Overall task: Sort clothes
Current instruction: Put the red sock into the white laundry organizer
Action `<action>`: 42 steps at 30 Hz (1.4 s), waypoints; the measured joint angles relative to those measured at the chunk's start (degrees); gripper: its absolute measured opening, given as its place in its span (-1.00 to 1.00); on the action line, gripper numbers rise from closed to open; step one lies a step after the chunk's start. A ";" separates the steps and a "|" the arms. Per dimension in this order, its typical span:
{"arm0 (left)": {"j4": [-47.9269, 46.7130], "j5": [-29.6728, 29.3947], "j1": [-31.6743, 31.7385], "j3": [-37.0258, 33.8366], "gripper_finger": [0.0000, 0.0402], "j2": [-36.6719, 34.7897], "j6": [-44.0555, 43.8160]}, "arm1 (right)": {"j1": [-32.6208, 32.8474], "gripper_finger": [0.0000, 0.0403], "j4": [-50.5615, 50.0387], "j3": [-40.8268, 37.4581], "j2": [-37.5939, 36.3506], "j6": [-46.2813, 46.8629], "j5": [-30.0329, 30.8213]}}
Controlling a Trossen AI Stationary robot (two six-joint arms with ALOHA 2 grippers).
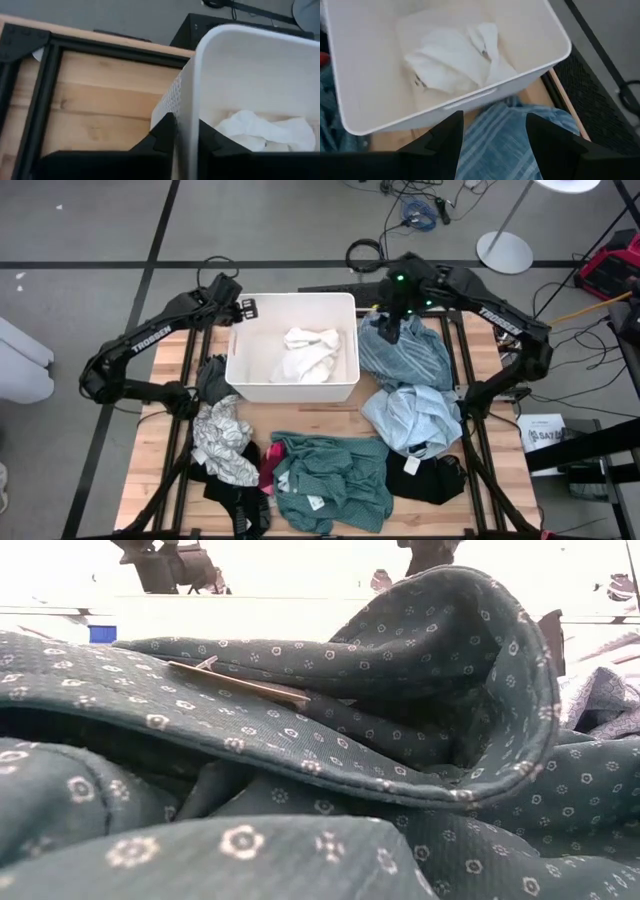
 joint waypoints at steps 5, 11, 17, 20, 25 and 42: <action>-2.06 0.78 -1.49 0.48 -0.47 0.04 2.82 | -3.27 0.01 2.64 -6.28 -5.98 0.91 -1.15; -9.40 0.97 -1.44 3.37 -0.18 -0.61 7.59 | -3.98 0.01 2.75 -12.06 -10.87 7.71 -1.28; -11.39 0.73 -1.44 6.07 -0.05 -4.54 19.33 | -3.46 0.01 3.22 -15.84 -12.26 15.65 -0.71; -11.94 0.64 -1.44 7.52 -0.05 -7.85 24.89 | -3.49 0.01 2.88 -16.86 -12.27 21.13 -0.67; -10.05 5.88 -1.54 8.79 -0.05 -16.54 27.73 | -2.04 0.01 0.42 -17.07 -14.35 31.56 -0.75; 9.21 20.19 -23.89 8.92 -0.04 -20.58 20.45 | 21.45 0.01 3.63 -17.05 -20.15 49.24 10.18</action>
